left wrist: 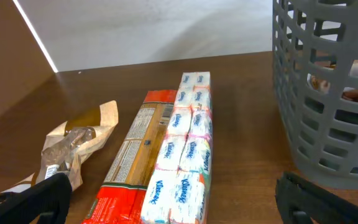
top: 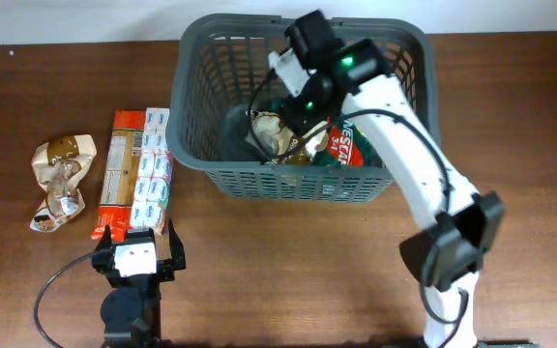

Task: Pack container
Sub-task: 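Carry the rice bag with the right gripper into the basket, release, then lower the right gripper onto the mint-green packet and grasp it, then lift the mint-green packet into the basket and open the right gripper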

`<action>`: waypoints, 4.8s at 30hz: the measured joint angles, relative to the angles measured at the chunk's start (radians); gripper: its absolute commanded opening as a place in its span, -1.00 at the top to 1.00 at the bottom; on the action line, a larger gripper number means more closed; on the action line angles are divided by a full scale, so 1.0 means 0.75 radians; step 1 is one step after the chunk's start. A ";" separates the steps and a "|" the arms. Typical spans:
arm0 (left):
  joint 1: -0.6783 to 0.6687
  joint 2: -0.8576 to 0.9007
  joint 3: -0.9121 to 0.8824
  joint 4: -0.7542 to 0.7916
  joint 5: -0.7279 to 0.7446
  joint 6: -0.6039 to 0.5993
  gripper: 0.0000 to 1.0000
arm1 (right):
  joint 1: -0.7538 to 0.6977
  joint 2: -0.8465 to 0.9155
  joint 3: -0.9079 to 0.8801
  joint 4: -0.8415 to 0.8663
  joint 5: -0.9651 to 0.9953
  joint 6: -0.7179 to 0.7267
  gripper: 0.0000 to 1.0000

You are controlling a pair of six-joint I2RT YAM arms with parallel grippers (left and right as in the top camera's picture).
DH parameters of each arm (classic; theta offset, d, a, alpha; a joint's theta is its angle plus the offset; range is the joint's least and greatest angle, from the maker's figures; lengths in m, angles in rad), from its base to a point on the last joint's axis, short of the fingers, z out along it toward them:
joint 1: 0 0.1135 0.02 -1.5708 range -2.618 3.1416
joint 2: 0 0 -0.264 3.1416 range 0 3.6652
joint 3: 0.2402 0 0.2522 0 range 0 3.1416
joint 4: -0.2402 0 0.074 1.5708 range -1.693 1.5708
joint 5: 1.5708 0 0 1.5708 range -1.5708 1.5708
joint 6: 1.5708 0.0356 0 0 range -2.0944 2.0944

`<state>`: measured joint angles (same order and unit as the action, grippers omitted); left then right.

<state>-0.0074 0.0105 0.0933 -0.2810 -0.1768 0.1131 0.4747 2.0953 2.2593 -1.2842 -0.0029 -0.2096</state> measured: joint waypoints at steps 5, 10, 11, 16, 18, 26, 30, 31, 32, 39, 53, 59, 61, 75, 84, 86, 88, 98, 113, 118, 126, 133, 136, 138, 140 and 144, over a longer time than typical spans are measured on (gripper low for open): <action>0.000 0.001 0.000 0.000 0.000 0.000 -0.99 | -0.201 -0.334 0.067 0.004 0.204 0.005 -0.59; 0.000 0.001 0.000 0.000 0.000 0.000 -0.99 | -0.728 -0.541 0.099 0.023 0.245 0.067 -0.60; 0.000 0.000 0.000 0.000 0.000 0.000 -0.99 | -0.846 -0.555 0.080 0.048 0.223 0.077 -0.60; 0.000 0.001 0.000 0.000 0.000 0.000 -0.98 | -1.277 -0.536 -0.286 0.297 -0.012 0.107 -0.72; 0.000 0.000 0.000 0.001 0.000 0.000 -0.99 | -1.358 -0.492 -0.456 0.380 -0.095 0.106 -0.71; 0.000 0.001 0.000 0.000 0.001 0.000 -0.99 | -1.344 -0.351 -1.095 0.669 -0.320 -0.084 -0.86; 0.000 0.001 0.000 0.000 0.000 0.000 -0.99 | -1.199 -0.336 -1.187 0.727 -0.333 -0.189 -0.89; 0.000 0.001 0.000 0.000 0.000 0.000 -0.99 | -1.167 -0.323 -1.190 0.732 -0.333 -0.209 -0.89; 0.000 0.001 0.000 0.000 0.000 0.000 -0.99 | -1.146 -0.311 -1.190 0.735 -0.334 -0.227 -0.88; 0.000 0.001 0.000 0.000 0.000 0.000 -0.98 | -1.093 -0.196 -1.193 0.720 -0.311 -0.331 -0.88; 0.000 0.001 0.000 0.000 0.000 0.000 -0.99 | -1.016 -0.183 -1.198 0.672 -0.309 -0.389 -0.72; 0.000 0.001 0.000 0.000 0.000 0.000 -0.99 | -1.007 -0.183 -1.229 0.678 -0.332 -0.386 -0.46; 0.000 0.001 0.000 0.000 0.000 0.000 -0.99 | -1.006 -0.183 -1.237 0.677 -0.346 -0.385 -0.35; 0.000 0.001 0.000 0.000 0.000 0.000 -0.99 | -0.997 -0.188 -1.286 0.659 -0.382 -0.349 -0.44; 0.000 0.001 0.000 0.001 0.000 0.000 -0.99 | -0.995 -0.176 -1.336 0.642 -0.374 -0.362 -0.23; 0.000 0.001 0.000 0.000 0.000 0.000 -0.99 | -0.995 -0.175 -1.336 0.648 -0.352 -0.370 0.38; 0.000 0.001 0.000 0.000 0.001 0.000 -0.98 | -0.996 -0.170 -1.337 0.652 -0.342 -0.362 0.74; 0.000 0.001 0.000 0.000 0.001 0.000 -0.99 | -1.050 -0.142 -1.239 0.646 -0.303 -0.208 0.93; 0.000 0.001 0.000 0.000 0.001 0.000 -0.99 | -1.021 -0.115 0.178 -0.080 -0.509 0.028 0.93; 0.000 0.001 0.000 0.000 0.000 0.000 -0.99 | -0.723 -0.125 0.468 -0.159 -0.521 -0.048 0.93; 0.000 0.001 0.000 0.000 0.000 0.000 -0.99 | -0.227 -0.116 0.438 -0.203 -0.379 -0.285 0.93; 0.000 0.001 0.000 0.000 0.000 0.000 -0.99 | -0.037 0.032 0.208 -0.080 -0.317 -0.381 0.78; 0.000 0.001 0.000 0.000 0.000 0.000 -0.99 | -0.003 0.123 0.134 -0.054 -0.305 -0.390 0.09; 0.000 0.001 0.000 0.000 0.000 0.000 -0.99 | 0.014 0.180 0.098 -0.040 -0.300 -0.401 -0.15; 0.000 0.001 0.000 0.000 0.000 0.000 -0.99 | 0.023 0.216 0.085 -0.028 -0.298 -0.400 -0.22; 0.000 0.001 0.000 0.000 0.000 0.000 -0.98 | 0.025 0.218 0.096 -0.019 -0.264 -0.395 -0.28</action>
<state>-0.0074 0.0109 0.0933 -0.2810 -0.1768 0.1131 0.4938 2.2589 2.3310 -1.2987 -0.2012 -0.5056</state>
